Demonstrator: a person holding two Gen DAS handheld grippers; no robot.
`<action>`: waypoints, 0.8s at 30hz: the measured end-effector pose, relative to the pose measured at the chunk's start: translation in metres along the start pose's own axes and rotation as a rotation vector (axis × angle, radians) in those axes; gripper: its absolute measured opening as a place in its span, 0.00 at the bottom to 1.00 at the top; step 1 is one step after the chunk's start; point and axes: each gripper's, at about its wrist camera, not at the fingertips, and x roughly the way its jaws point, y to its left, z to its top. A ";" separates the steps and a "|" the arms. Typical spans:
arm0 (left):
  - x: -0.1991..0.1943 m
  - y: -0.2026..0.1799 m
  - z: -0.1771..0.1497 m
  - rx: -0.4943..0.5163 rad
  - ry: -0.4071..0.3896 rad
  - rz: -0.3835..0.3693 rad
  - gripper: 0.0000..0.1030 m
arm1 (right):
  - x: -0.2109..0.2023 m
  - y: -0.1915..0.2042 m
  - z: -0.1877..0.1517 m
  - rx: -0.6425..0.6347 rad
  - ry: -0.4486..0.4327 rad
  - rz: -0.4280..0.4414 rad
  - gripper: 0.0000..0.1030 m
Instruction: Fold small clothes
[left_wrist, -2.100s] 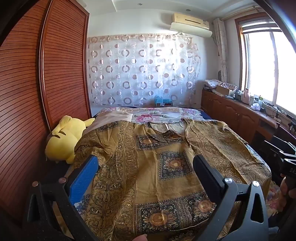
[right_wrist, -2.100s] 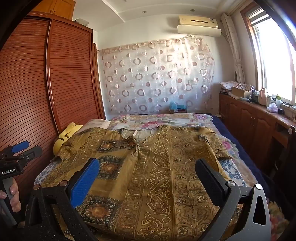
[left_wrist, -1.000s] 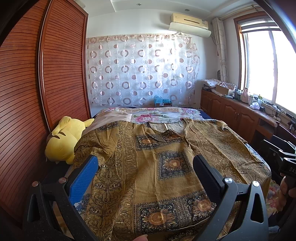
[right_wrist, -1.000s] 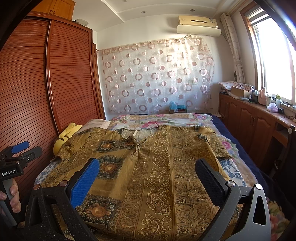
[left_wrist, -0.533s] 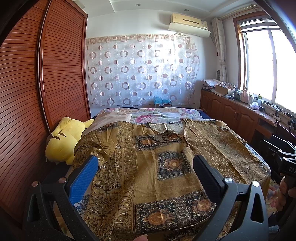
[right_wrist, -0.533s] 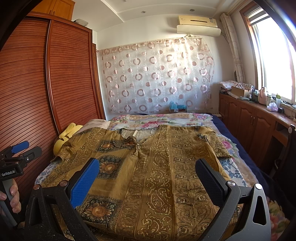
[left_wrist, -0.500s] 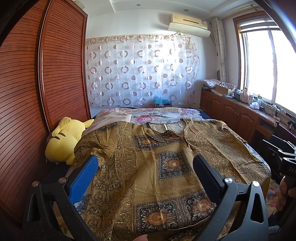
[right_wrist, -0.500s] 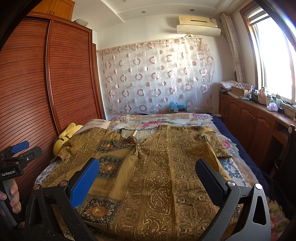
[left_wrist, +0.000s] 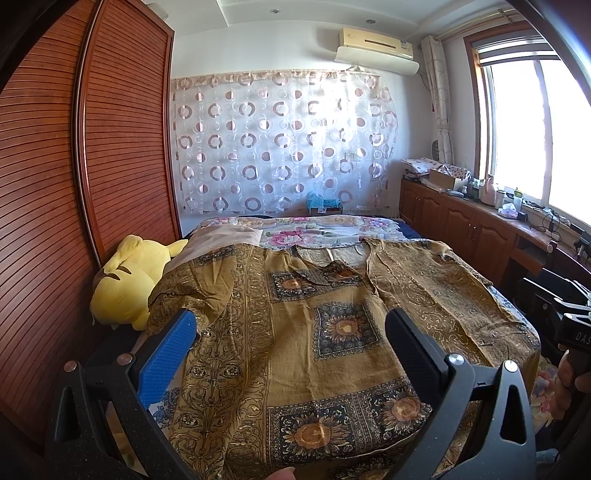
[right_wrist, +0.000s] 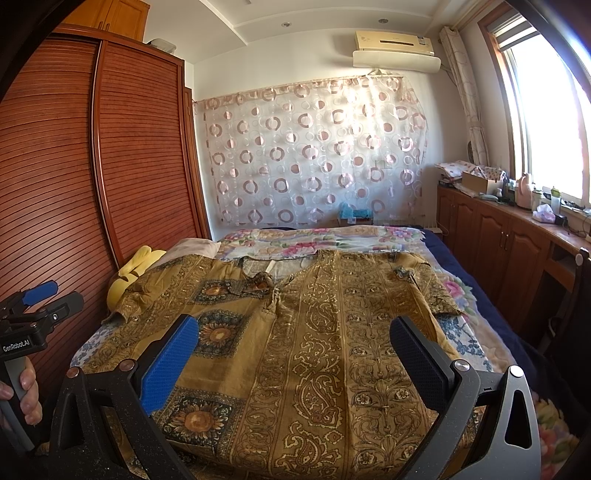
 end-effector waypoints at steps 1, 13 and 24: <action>0.000 0.000 0.000 0.000 0.000 0.000 0.99 | 0.000 0.000 0.000 0.000 0.000 -0.001 1.00; 0.000 0.000 0.000 0.000 0.001 0.000 0.99 | 0.005 0.001 0.000 0.004 0.001 0.006 1.00; 0.017 0.013 0.005 -0.027 0.037 0.016 0.99 | 0.030 0.007 0.001 -0.019 0.019 0.027 1.00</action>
